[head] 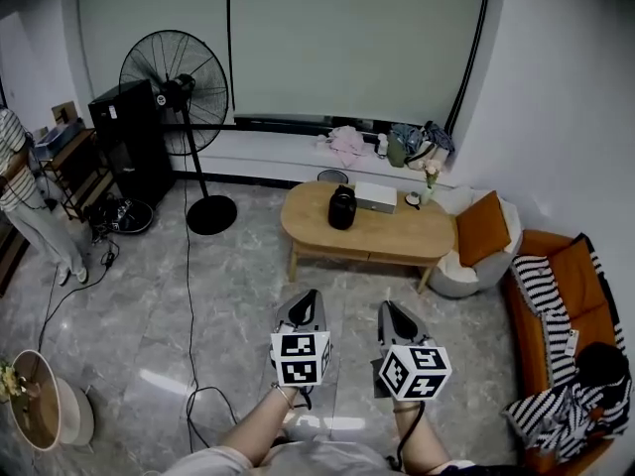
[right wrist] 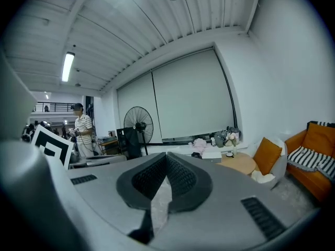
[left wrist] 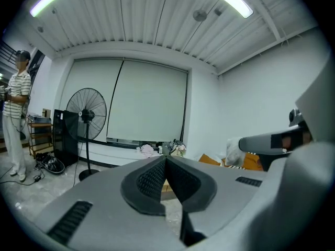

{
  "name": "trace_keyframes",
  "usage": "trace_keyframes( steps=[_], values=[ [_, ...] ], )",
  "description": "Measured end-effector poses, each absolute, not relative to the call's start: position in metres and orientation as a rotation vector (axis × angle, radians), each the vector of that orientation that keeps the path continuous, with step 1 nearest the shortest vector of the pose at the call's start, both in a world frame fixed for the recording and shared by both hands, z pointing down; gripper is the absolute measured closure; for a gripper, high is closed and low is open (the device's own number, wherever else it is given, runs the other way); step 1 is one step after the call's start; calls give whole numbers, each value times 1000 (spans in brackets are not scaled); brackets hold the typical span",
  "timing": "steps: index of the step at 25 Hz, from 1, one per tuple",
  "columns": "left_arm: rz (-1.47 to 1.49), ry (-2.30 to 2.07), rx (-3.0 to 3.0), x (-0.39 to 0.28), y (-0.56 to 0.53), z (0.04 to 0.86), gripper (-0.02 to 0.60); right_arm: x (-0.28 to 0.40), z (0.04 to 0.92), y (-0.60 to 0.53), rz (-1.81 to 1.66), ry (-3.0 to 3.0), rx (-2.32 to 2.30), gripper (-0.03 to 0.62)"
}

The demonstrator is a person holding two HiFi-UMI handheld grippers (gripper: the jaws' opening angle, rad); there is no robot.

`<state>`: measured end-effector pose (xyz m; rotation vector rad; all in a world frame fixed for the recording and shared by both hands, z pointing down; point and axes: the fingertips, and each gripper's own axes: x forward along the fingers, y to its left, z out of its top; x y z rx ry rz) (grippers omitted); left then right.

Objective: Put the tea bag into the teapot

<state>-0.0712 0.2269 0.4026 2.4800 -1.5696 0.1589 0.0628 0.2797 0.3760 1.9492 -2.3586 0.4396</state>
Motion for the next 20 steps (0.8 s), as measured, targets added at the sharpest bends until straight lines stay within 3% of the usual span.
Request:
trace_keyframes(
  steps=[20],
  values=[
    [213, -1555, 2478, -17, 178, 427, 575, 113, 397, 228, 454, -2343, 1943, 560]
  ],
)
